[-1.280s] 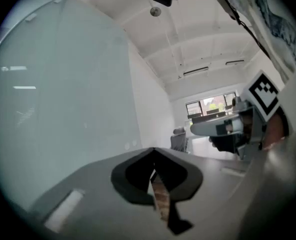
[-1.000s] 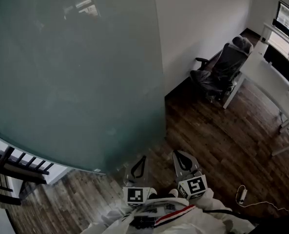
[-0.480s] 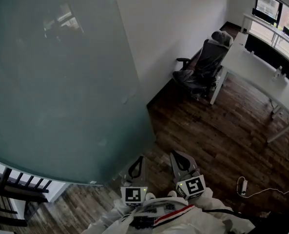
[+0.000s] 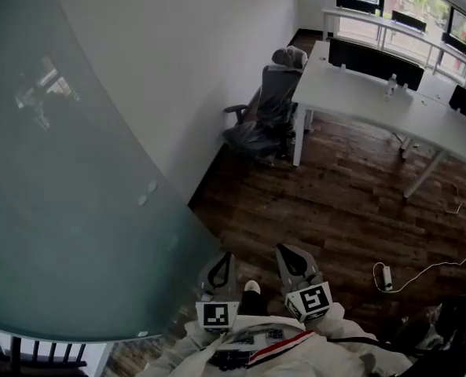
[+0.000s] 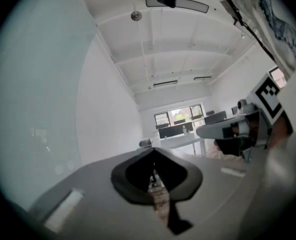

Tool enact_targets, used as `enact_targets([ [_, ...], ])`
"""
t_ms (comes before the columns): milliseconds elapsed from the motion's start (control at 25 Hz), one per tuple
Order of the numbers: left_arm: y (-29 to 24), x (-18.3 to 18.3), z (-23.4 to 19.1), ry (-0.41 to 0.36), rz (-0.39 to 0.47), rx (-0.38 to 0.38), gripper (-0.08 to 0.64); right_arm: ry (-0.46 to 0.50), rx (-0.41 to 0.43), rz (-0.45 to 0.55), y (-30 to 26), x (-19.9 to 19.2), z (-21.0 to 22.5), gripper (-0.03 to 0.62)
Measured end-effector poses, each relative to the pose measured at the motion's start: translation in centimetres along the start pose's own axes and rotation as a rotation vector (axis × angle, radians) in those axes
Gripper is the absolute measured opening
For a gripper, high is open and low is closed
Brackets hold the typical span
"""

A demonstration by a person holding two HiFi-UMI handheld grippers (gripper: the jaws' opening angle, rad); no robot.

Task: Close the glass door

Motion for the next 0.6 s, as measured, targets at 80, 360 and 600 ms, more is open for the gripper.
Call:
enact_targets([
  [80, -2.0, -0.3, 1.7, 0.003, 0.016, -0.051, 0.003, -0.003, -0.058, -0.005, 0.8, -0.6, 2.1, 0.005],
  [360, -10.3, -1.1, 6.4, 0.022, 0.012, -0.219, 0.003, 0.004, -0.195, -0.032, 0.6, -1.2, 9.5, 0.005],
  [600, -19.1, -0.7, 9.4, 0.016, 0.033, -0.330, 0.003, 0.005, -0.296, -0.061, -1.1, -2.5, 17.3, 0.005],
])
Point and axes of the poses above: the fingertips, and each gripper's own axes: y backward along the fingers, z to its right, x out of its top, the point moved 3 cm from there along y, backward along the fingers, and after that the axes turned 12 degrees about x, right-handed, at the moved point
